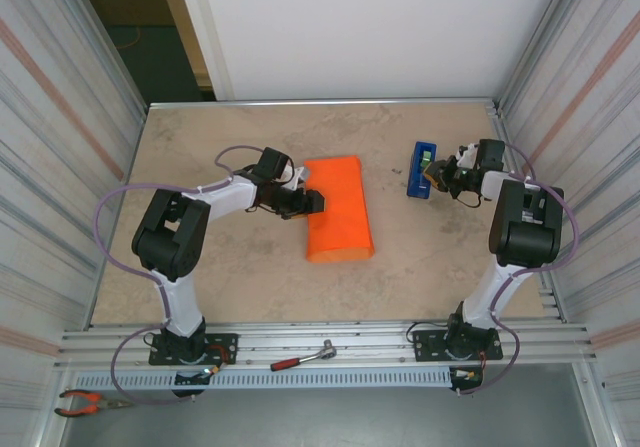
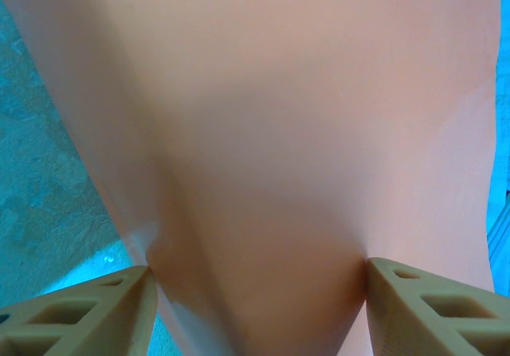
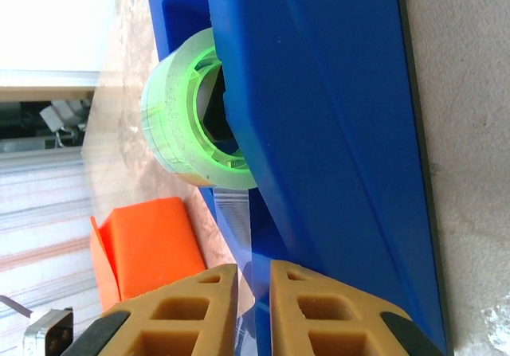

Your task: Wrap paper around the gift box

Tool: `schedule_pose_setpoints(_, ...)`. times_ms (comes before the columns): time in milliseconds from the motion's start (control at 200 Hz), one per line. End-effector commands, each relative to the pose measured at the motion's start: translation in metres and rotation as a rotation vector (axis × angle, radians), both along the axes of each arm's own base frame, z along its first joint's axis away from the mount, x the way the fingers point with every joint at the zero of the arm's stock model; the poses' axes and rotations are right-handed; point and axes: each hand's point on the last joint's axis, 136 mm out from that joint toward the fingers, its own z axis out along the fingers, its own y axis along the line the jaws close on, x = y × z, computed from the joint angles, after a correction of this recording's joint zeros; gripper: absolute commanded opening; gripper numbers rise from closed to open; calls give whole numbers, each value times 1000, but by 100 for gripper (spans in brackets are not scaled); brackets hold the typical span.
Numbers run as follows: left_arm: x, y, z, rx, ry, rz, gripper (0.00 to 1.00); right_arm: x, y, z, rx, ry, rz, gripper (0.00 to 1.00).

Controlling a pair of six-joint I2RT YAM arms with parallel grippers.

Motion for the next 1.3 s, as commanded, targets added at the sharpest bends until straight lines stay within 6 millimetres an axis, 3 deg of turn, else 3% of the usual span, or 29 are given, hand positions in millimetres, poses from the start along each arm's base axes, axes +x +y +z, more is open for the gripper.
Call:
schedule_pose_setpoints(0, -48, 50, -69, 279, 193, 25, 67, -8, 7, 0, 39, 23, 17, 9)
schedule_pose_setpoints(65, -47, 49, -68, 278, 191, 26, 67, -7, 8, 5, 47, 9, 17, 0)
schedule_pose_setpoints(376, -46, 50, -67, 280, 188, 24, 66, -13, 21, 46, 84, -70, 23, 0)
schedule_pose_setpoints(681, -46, 49, -67, 275, 188, 22, 66, -29, 28, 63, 76, -89, 14, 0)
schedule_pose_setpoints(1012, -46, 48, -68, 273, 189, 21, 66, -55, 32, 41, 53, -32, -20, 0)
schedule_pose_setpoints(1293, -46, 48, -68, 273, 189, 23, 66, -57, 20, 11, 77, 19, -79, 0)
